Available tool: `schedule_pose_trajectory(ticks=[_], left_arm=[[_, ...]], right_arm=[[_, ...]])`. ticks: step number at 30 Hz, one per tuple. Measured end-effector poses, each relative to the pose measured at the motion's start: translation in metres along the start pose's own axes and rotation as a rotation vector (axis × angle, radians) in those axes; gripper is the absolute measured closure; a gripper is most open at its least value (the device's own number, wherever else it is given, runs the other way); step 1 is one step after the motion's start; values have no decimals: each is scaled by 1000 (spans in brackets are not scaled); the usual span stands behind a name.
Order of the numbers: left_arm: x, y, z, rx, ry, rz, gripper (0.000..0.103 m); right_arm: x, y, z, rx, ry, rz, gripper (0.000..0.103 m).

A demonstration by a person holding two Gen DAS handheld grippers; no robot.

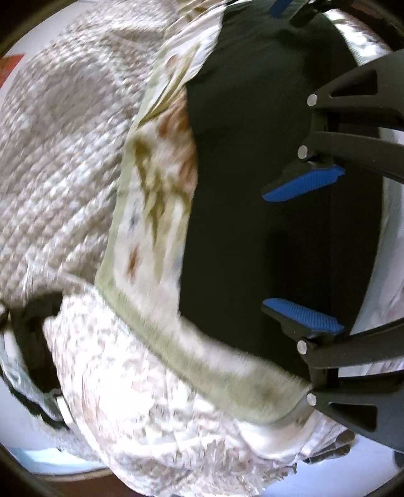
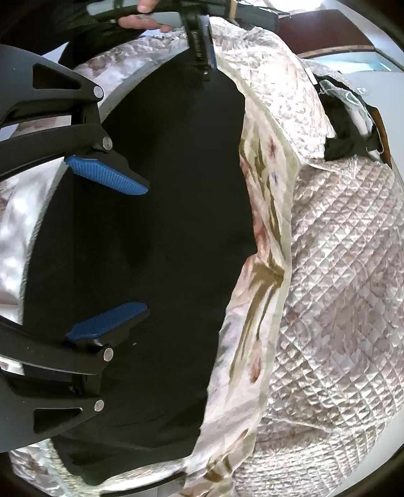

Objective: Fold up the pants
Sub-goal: 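Grasp the black pants edge with the left gripper and lift it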

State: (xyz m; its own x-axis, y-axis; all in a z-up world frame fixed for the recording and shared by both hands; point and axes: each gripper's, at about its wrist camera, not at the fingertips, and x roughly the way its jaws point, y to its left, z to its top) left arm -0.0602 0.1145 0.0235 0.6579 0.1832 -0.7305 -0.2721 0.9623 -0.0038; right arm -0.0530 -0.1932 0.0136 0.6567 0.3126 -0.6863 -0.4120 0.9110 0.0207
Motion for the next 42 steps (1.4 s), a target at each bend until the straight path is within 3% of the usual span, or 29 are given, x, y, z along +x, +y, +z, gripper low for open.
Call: schedule_pose_trajectory(ticks=[7,19,21,23,29,37,42], left_arm=[[15,45,13,-65,11,101,35],[35,61,8,-144,25,83,25],[34,59,8,-143,23,73,34],[33,53,9,-131,13,41,54],[33,45,12,-120,13,-26,91],[6,24,22,-173,-8,-213,95],[-15,-21,36,-162,7,-376,95]], right_arm=[[10,1,8,-19,10,20,31],[27,1,6,-13,32,45,31],[27,0,5,-6,24,49,31],[26,-2,5,5,18,58,31],[19,-11,5,61,0,74,31],[2,-26,7,137,-45,76,31],[-4,-37,9,195,-53,75,31]])
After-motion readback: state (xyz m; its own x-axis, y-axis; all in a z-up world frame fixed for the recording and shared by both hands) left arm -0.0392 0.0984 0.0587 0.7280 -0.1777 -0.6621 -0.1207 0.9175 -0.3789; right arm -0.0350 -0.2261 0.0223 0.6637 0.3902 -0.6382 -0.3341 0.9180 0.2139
